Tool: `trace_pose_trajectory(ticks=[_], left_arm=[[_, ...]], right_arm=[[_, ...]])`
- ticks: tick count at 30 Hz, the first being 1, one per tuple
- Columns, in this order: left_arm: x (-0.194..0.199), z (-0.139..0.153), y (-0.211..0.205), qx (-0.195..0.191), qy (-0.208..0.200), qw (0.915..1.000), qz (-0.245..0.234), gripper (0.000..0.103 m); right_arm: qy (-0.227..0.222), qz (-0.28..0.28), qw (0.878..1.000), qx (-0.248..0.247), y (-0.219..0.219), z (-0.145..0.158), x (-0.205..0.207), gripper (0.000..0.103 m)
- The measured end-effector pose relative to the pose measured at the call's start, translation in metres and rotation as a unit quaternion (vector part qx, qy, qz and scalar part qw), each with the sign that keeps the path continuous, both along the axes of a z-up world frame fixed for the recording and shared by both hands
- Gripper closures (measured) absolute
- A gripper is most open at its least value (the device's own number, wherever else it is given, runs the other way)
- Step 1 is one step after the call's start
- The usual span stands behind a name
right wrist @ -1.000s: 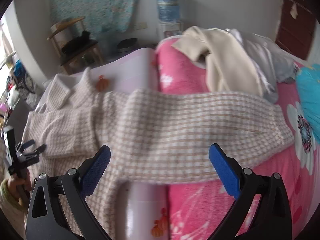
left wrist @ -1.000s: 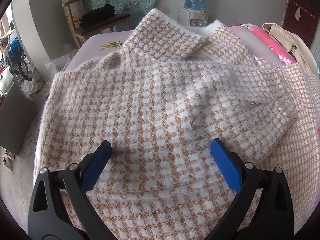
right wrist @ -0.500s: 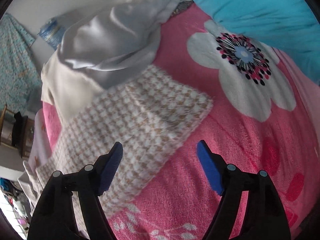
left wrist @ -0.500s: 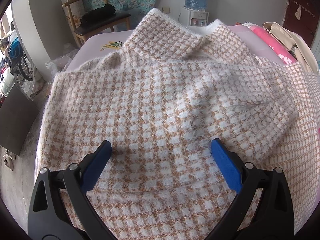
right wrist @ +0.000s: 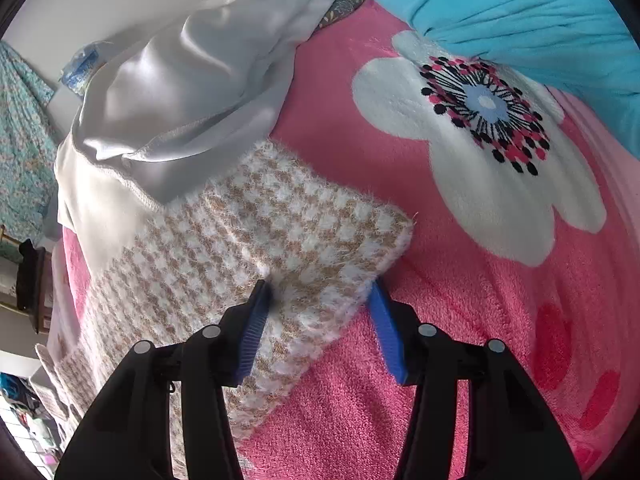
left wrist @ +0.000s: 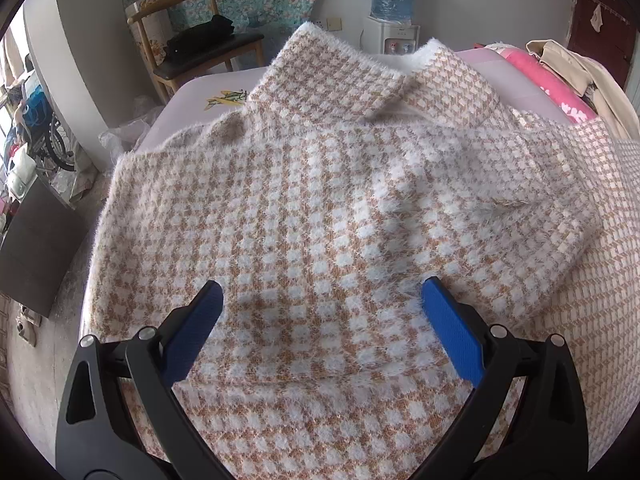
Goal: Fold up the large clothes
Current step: 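Grasp the sleeve cuff on the pink blanket with the right tool and lift, then fold the held sleeve over the coat body and open the right tool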
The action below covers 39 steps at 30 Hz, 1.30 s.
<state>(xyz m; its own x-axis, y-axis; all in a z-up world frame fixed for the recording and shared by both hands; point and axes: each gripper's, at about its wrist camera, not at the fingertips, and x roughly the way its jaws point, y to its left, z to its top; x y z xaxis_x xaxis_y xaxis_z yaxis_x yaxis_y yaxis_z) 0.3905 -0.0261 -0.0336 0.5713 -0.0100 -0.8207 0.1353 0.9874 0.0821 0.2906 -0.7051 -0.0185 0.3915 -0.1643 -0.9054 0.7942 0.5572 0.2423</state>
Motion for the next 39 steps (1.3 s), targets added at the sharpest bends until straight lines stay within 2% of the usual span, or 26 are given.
trace_pose_trajectory(ticks=[2, 5, 12, 21, 28, 34, 39], left_arm=[[-0.001, 0.001, -0.001, 0.008, -0.006, 0.9999, -0.002, 0.007], [-0.002, 0.001, -0.002, 0.014, -0.011, 0.9998, -0.004, 0.007], [-0.002, 0.000, -0.004, 0.016, -0.016, 0.9997, -0.007, 0.007], [-0.001, -0.001, -0.001, -0.005, -0.016, 0.9998, -0.008, 0.007], [0.001, -0.004, 0.005, -0.034, -0.013, 0.9993, -0.011, 0.007], [0.002, -0.005, 0.006, -0.040, -0.013, 0.9990, -0.014, 0.007], [0.002, -0.003, 0.006, -0.040, -0.012, 0.9988, -0.024, 0.007]], right_arm=[[0.002, 0.002, 1.000, -0.012, 0.005, 0.004, 0.002, 0.068], [-0.001, 0.003, 1.000, -0.028, 0.015, 0.013, 0.006, 0.076], [-0.027, 0.001, 0.997, -0.066, 0.045, 0.049, 0.002, 0.079], [-0.090, 0.019, 0.988, -0.126, 0.065, 0.109, -0.007, 0.079], [-0.146, 0.062, 0.972, -0.173, 0.113, 0.164, 0.001, 0.080], [-0.184, 0.131, 0.952, -0.205, 0.183, 0.213, 0.014, 0.081], [-0.222, 0.193, 0.933, -0.209, 0.249, 0.249, 0.029, 0.082]])
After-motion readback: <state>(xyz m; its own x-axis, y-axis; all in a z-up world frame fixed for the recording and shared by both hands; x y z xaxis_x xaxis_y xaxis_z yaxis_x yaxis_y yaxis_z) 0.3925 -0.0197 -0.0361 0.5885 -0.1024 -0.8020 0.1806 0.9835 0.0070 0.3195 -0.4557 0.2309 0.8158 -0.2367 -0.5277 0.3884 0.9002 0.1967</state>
